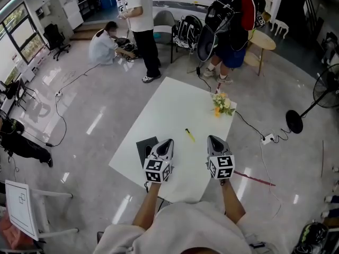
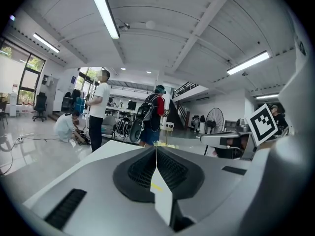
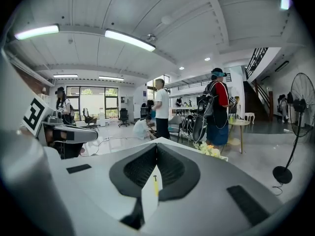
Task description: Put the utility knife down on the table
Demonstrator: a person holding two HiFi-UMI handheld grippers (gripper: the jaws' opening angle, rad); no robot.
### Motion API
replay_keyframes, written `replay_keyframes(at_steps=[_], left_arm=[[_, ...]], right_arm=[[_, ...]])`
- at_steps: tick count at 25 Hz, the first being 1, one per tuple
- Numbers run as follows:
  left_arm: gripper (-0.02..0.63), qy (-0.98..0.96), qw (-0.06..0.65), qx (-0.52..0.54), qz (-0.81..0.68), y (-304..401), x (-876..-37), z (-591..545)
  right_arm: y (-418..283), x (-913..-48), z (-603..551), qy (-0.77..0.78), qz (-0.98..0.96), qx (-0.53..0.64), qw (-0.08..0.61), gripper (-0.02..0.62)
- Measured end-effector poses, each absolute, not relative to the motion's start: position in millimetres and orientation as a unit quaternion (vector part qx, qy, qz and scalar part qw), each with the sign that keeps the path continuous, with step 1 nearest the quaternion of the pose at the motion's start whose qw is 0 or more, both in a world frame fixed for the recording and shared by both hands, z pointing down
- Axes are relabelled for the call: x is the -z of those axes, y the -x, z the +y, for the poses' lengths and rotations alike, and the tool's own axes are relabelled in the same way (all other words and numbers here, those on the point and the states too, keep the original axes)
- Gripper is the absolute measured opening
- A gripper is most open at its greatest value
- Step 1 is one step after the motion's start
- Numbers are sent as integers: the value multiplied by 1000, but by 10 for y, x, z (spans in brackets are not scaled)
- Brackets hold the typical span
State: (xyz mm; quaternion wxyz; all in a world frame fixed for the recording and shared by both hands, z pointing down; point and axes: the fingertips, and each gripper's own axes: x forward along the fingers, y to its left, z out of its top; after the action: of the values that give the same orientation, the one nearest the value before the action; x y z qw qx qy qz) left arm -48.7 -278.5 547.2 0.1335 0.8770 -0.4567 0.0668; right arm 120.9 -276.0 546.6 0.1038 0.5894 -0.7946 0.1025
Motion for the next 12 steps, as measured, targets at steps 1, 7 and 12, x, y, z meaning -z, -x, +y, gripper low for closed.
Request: replay_keyframes(at_steps=[1,7,12], left_arm=[[20,-877,130,-65,-457,497,-5432,-2784],[21,-879,111,-53,-461,515,-5228,-2789],[21,-880,98,-47,-462,509,-5125,-2786]], right_arm=[[-1191,-5414,-2755,-589,-796,-99,100,32],[-1158,-5234,-2750,-586,-801,-89,87,32],[-1207,-5136,-2723,-593,-797,-82,81,32]])
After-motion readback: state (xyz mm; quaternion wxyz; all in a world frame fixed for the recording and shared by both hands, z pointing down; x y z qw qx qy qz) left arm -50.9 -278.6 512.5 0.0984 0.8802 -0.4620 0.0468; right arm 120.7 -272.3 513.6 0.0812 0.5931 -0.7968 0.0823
